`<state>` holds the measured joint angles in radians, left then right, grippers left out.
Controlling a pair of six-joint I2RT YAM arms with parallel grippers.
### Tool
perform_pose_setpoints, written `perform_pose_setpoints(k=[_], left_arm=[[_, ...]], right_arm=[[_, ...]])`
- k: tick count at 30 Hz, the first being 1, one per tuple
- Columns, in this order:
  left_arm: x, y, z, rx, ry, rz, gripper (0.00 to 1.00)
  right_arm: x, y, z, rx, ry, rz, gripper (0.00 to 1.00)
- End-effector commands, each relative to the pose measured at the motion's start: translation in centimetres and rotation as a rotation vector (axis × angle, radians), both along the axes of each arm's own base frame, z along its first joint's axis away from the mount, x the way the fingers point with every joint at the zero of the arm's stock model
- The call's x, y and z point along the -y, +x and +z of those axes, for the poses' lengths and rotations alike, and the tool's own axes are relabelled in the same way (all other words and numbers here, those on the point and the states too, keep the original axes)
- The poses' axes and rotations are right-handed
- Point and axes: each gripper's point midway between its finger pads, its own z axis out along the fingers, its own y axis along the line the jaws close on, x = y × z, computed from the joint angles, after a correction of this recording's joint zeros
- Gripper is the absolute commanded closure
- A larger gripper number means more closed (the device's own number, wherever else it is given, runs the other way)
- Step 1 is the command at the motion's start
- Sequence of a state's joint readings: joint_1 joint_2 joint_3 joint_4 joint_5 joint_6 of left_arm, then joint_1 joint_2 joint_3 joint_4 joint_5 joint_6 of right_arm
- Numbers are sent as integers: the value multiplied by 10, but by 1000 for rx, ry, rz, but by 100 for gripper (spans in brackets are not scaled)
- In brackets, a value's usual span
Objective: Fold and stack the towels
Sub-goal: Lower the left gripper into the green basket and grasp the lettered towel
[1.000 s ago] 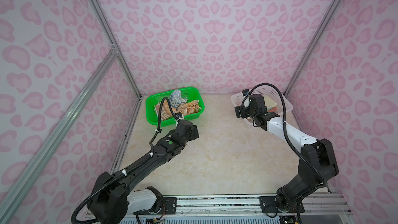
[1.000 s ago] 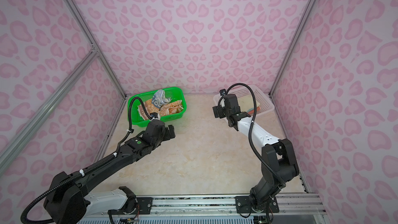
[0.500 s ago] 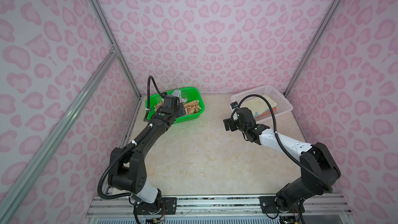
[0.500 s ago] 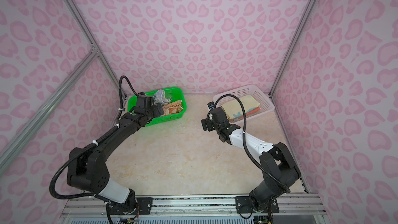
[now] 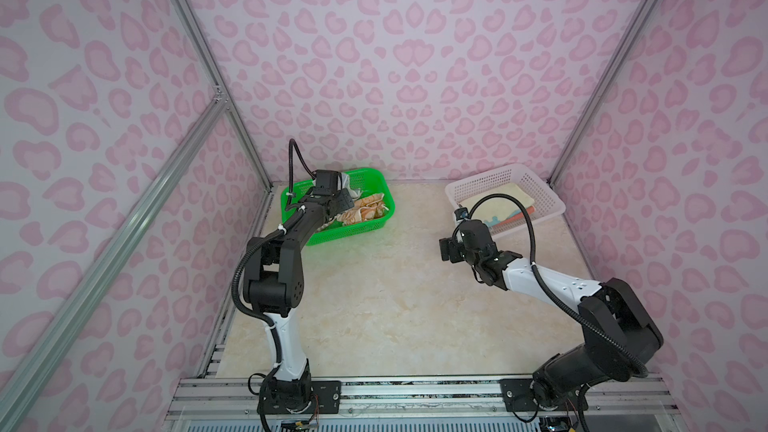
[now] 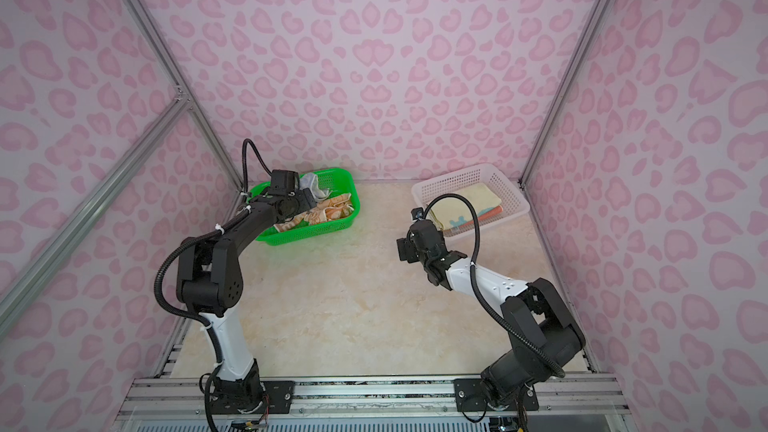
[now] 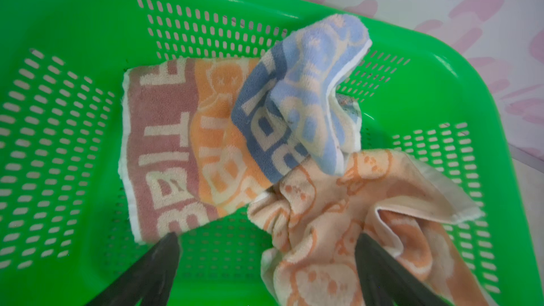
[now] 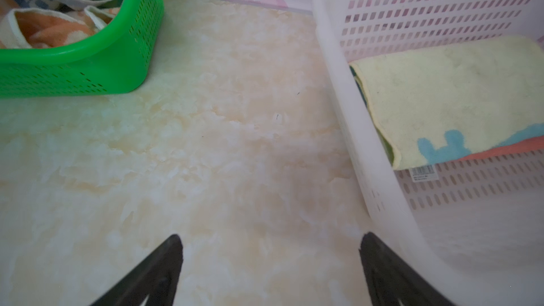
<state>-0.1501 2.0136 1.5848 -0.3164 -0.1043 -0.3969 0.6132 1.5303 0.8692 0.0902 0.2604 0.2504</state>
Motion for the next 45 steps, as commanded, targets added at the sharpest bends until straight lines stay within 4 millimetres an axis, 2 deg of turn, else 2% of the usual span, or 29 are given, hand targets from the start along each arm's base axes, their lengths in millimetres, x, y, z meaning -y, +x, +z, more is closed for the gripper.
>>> perform_pose_setpoints(k=[1,9,14,20,23,28,37,40,45], left_arm=[[-9,9,-14,-37,-7,29,9],[-22,28,-46,-79,-48,50,26],[-16,35,-64,-116,-76,19,41],[-15,38,-74,-130,-91,14,66],[-16,38,-74,-132,-94,13,96],[-17,37,-52,-92,-82,-5,98],[-20,23,18,37,-46,-40,98],[-21,16,35,66,-42,-48,98],[-20,9,52,98,-37,-58,98]], right_arm=[[-5,-3,2,22,11,20,8],[-13,-15,-11,-11,-48,59,10],[-19,-21,-24,-53,-78,79,11],[-28,-26,-35,-83,-90,103,12],[-32,-27,-36,-87,-91,113,13],[-35,-28,-36,-86,-90,127,13],[-42,-29,-36,-83,-75,145,14],[-44,-29,-38,-86,-72,151,14],[-47,-31,-39,-85,-68,162,14]])
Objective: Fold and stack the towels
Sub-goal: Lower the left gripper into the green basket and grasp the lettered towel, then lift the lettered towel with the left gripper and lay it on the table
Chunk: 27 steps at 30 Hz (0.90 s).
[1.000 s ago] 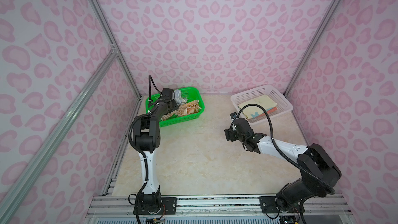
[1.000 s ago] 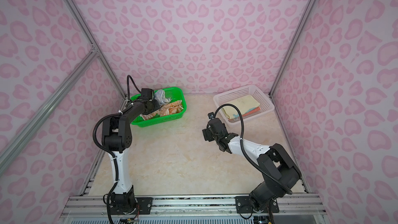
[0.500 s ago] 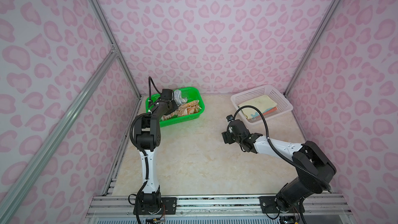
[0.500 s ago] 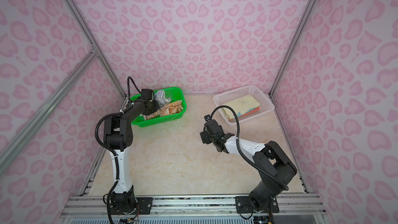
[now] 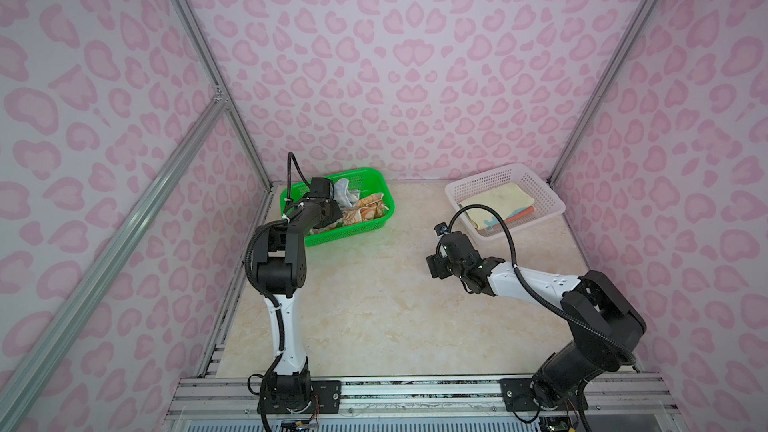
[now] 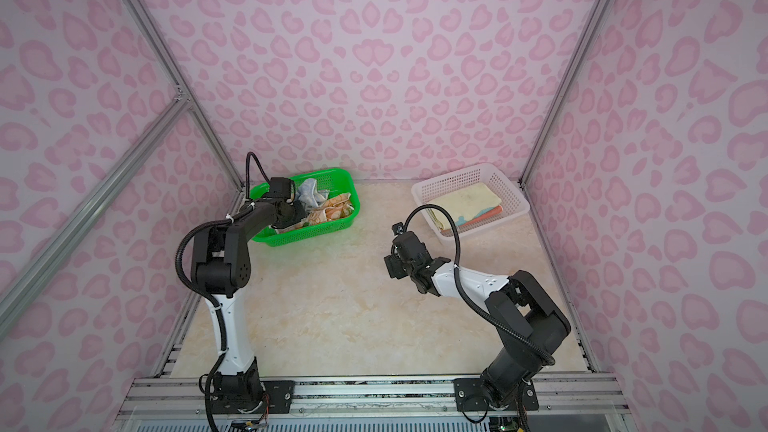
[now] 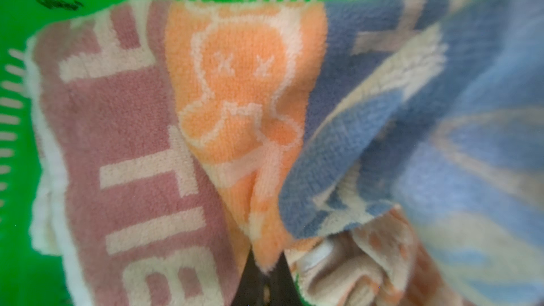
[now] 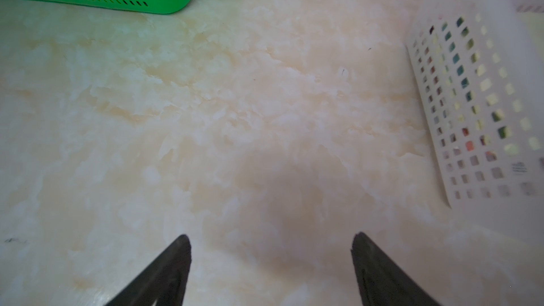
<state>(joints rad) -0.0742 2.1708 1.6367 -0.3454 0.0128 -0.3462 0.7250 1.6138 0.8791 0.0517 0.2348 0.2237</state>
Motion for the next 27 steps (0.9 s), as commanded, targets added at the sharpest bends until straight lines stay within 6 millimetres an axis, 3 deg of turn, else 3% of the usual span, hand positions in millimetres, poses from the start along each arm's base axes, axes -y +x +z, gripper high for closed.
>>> perform_pose_setpoints(k=[1,11,18,21,27], left_arm=[[1,1,122,243,2,-19,98],[1,-2,122,236,0,-23,98],[13,-9,140,275,-53,-69,98],[22,-15,162,333,-68,-103,98],[52,-41,226,461,-73,-219,98]], right_arm=[[-5,0,-1,3,10,14,14],[-6,-1,-2,4,5,20,15],[-6,0,1,11,1,20,15],[-6,0,1,10,3,26,15],[-1,0,4,14,18,-16,14]])
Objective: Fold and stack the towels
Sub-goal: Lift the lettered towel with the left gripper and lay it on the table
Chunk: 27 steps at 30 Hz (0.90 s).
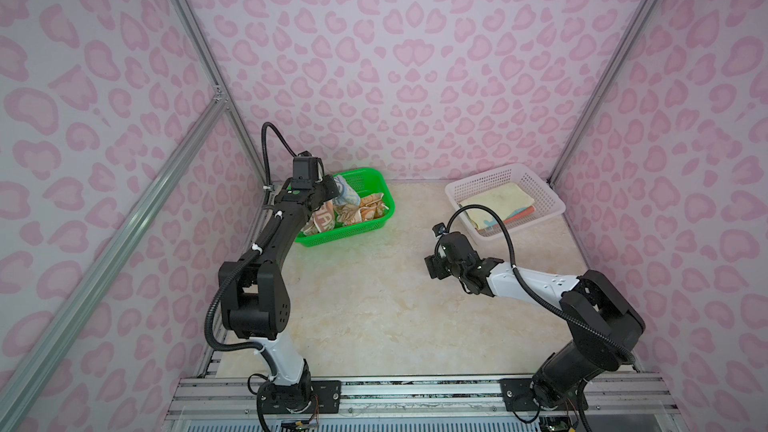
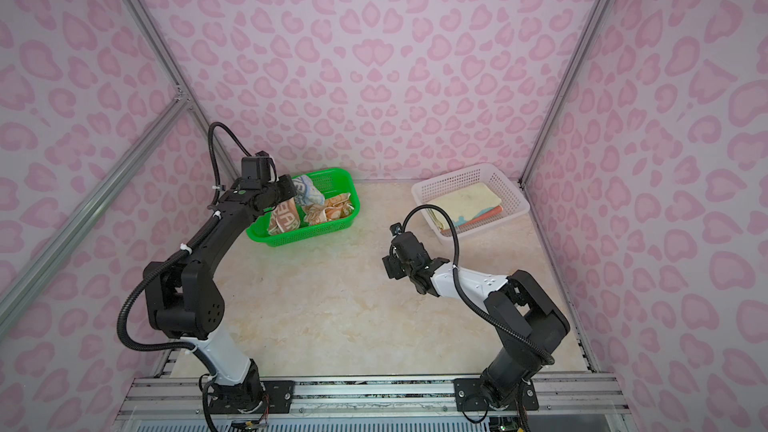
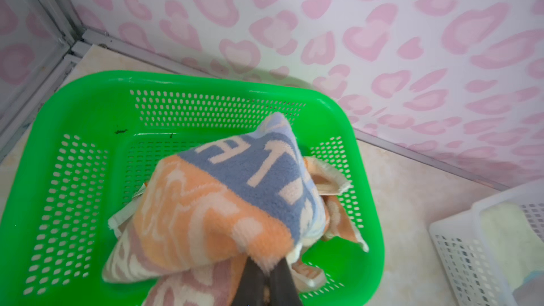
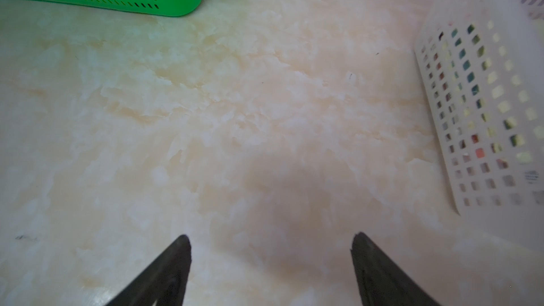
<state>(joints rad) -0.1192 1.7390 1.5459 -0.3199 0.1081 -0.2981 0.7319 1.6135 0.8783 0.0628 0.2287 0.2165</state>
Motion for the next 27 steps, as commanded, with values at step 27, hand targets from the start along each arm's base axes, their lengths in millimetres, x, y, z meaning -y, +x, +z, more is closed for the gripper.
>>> perform_pose_setpoints(k=[27], left_arm=[[247,-222,-14,-93,136,-743,98]], right_arm=[[85,-36,64,241,14,-95,14]])
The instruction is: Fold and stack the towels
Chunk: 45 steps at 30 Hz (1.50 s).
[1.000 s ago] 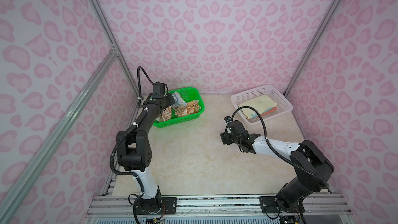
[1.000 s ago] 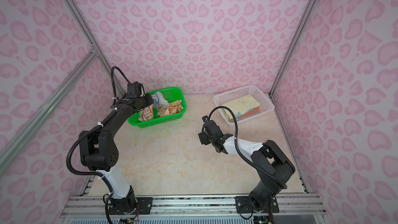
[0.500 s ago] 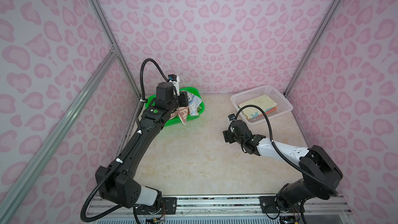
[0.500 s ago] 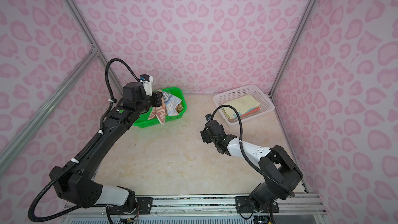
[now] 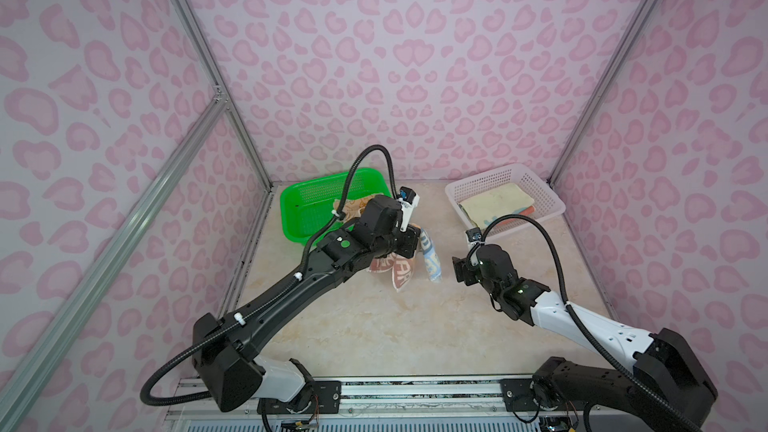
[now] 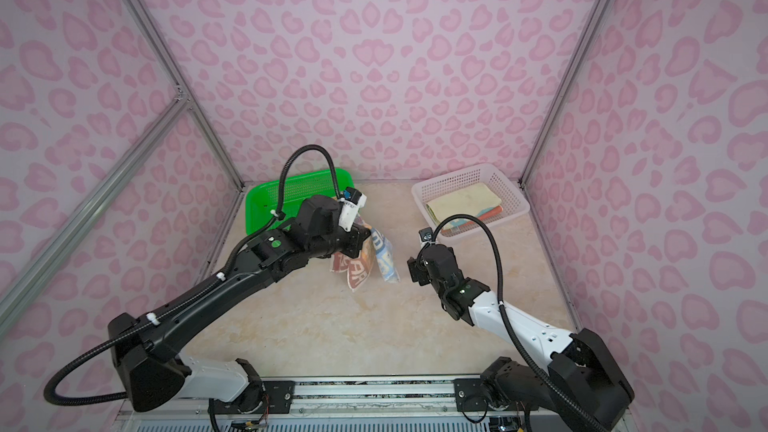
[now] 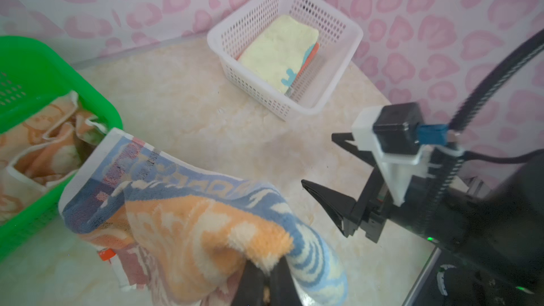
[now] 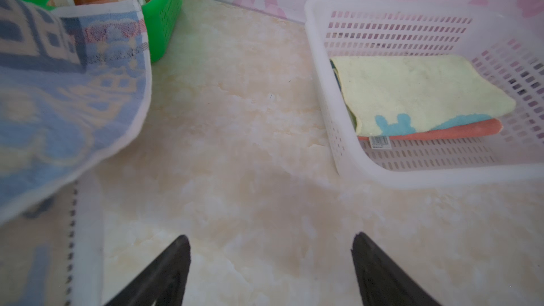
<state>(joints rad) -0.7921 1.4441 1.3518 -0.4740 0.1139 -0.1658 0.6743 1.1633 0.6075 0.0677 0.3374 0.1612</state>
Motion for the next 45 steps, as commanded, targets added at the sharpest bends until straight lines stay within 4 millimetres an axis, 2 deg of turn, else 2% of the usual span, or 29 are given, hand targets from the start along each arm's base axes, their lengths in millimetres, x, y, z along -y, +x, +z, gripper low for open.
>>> perform_pose_setpoints(k=[1,6,11,16,17,18,20,23,25,29,38,42,45], left_arm=[[9,-4,-45,-118,76,10,98],[29,-5,-109,-270,152,-11,98],[26,11,-158,-319,300,41,98],[19,41,-179,-327,343,125,97],[16,44,-183,-331,338,142,94],[13,49,-186,-335,329,163,84],[5,58,-187,-334,302,205,55],[-11,64,-191,-323,276,259,26],[-14,63,-186,-306,248,245,2],[-15,53,-173,-257,191,202,2],[-40,38,-140,-78,76,227,2],[-49,36,-127,-13,61,240,2],[-53,34,-122,8,75,234,2]], right_arm=[[9,-6,8,48,-19,6,14],[19,-22,11,60,-6,21,14],[8,-36,4,31,29,112,14],[-14,-46,-7,-16,46,245,14],[-18,-48,-10,-28,48,267,14],[-23,-50,-14,-41,50,289,14],[-32,-52,-20,-67,50,322,13],[-43,-55,-34,-118,45,344,11],[-53,-56,-40,-135,37,357,10],[-71,-61,-53,-142,-15,386,10],[-105,-61,-86,-186,-162,396,9],[-108,-48,-98,-244,-214,319,15],[-119,-48,-104,-271,-232,342,24]])
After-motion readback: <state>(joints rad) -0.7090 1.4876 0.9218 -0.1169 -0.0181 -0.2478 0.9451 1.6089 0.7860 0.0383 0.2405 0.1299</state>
